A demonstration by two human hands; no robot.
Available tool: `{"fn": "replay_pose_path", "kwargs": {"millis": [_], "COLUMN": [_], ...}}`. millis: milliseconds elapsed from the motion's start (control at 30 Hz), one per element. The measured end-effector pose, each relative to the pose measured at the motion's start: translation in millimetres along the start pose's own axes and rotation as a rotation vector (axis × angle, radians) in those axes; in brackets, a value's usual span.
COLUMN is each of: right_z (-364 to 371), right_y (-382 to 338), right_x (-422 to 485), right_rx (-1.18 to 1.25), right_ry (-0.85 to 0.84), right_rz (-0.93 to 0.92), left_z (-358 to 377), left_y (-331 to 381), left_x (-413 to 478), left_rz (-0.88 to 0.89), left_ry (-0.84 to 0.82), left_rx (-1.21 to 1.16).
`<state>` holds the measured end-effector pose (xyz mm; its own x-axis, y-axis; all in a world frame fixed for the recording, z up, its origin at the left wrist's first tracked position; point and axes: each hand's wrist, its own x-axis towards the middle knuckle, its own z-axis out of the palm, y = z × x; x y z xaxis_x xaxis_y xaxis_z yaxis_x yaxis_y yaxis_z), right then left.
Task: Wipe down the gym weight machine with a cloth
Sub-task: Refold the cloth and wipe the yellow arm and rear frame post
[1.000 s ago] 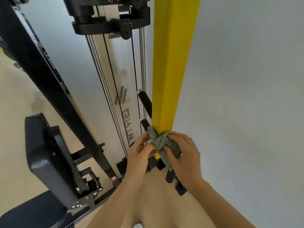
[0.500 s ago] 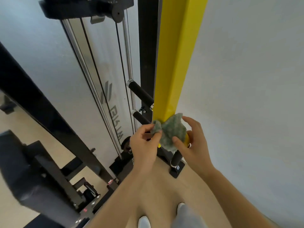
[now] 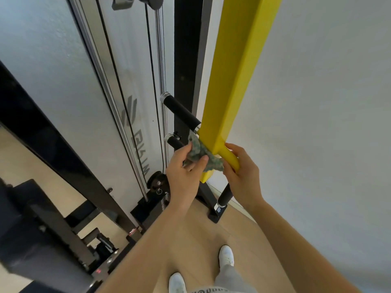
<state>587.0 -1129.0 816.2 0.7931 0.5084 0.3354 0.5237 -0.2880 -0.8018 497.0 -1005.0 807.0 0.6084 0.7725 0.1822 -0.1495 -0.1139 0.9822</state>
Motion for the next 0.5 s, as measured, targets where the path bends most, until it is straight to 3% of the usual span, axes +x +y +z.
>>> {"fn": "replay_pose_path", "kwargs": {"millis": [300, 500], "right_z": [-2.4, 0.2], "right_y": [2.7, 4.9], "right_x": [8.2, 14.2], "right_rx": [-0.041, -0.041], "right_ry": [0.0, -0.003], "right_rz": [0.015, -0.009], "left_z": [-3.0, 2.3], "left_y": [-58.3, -47.0], "left_x": [-6.5, 7.3], "left_rz": [-0.046, 0.151], "left_ry": [-0.044, 0.02], "left_rx": [0.24, 0.234]}}
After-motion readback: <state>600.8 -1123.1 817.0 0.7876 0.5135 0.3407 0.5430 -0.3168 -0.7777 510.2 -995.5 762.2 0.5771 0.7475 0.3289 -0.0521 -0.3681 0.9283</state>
